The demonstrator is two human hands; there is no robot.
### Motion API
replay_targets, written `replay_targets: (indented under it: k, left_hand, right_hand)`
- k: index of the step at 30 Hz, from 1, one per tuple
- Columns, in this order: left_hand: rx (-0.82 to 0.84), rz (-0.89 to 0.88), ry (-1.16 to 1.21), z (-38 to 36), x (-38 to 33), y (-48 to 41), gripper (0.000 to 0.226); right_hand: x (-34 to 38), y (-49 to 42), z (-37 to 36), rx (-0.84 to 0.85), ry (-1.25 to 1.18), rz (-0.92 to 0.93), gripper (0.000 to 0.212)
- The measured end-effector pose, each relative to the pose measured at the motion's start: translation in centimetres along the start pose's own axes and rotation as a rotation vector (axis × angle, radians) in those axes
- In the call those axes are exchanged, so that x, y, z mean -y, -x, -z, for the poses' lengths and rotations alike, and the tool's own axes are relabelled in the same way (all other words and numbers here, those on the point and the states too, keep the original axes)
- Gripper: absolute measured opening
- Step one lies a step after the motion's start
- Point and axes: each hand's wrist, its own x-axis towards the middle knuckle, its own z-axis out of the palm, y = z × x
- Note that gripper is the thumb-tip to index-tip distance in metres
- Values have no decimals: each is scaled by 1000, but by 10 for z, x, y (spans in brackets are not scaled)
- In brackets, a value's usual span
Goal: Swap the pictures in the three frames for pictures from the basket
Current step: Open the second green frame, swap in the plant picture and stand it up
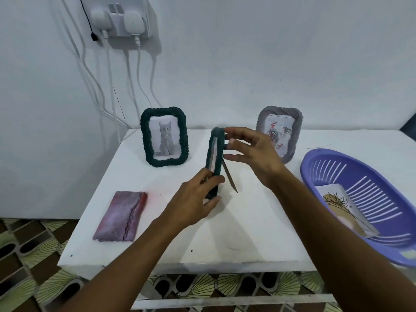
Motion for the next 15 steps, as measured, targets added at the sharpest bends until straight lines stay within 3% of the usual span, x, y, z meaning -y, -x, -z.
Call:
replay_targets:
  k: [3, 5, 9, 12, 15]
  left_hand:
    - [-77, 79, 248, 4, 4, 5, 39]
    - [-62, 191, 421, 7, 7, 11, 42]
    - [59, 394, 720, 4, 13, 25, 53]
    - [134, 424, 608, -4, 23, 39, 58]
    - [192, 354, 290, -10, 29, 54, 62]
  right_hand:
    - [-26, 5, 13, -66, 382, 97, 24]
    - [-52, 14, 26, 0, 677, 75, 29]
    - [-92, 50, 35, 123, 713, -62, 41]
    - [-106, 77, 31, 101, 820, -59, 45]
    - [-112, 99, 26, 84, 914, -53, 43]
